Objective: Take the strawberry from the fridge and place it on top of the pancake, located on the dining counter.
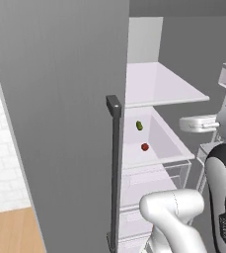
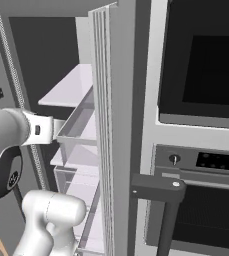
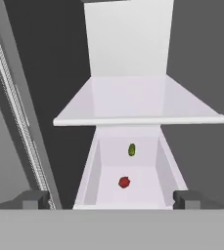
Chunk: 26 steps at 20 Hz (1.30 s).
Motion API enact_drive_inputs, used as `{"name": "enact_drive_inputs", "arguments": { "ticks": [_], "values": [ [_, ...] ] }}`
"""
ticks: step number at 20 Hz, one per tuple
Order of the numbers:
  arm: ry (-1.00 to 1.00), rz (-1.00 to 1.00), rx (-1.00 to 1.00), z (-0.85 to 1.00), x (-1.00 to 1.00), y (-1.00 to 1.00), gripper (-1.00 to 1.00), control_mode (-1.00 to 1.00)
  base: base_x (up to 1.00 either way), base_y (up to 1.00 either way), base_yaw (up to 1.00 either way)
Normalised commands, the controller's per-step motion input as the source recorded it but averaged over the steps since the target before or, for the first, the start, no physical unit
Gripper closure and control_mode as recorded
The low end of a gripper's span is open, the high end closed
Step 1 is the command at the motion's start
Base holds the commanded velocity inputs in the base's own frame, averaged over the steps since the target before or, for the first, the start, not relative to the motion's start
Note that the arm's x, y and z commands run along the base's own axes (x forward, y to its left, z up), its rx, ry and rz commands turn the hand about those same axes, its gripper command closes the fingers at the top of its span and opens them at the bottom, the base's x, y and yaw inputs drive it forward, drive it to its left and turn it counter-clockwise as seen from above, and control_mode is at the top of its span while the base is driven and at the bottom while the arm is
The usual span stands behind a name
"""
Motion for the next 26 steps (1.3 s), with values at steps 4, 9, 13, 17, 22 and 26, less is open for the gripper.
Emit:
{"name": "enact_drive_inputs", "arguments": {
  "ticks": [4,9,13,17,22,26],
  "values": [
    [0.49,-0.09,-0.15,-0.06,0.00,0.24,-1.00,-1.00,0.00,0.00,0.00],
    [0.39,-0.09,-0.02,-0.51,0.03,0.03,-1.00,-1.00,0.00,0.00,0.00],
    [0.16,-0.05,0.03,-0.52,0.13,-0.11,-1.00,-1.00,0.00,0.00,0.00],
    [0.02,0.00,0.05,-0.52,0.32,-0.12,-1.00,-1.00,0.00,0.00,0.00],
    [0.00,0.00,0.00,-0.49,0.69,-0.01,-1.00,-1.00,0.00,0.00,0.00],
    [0.00,0.00,0.00,-0.56,0.65,0.00,-1.00,-1.00,0.00,0.00,0.00]
  ]
}}
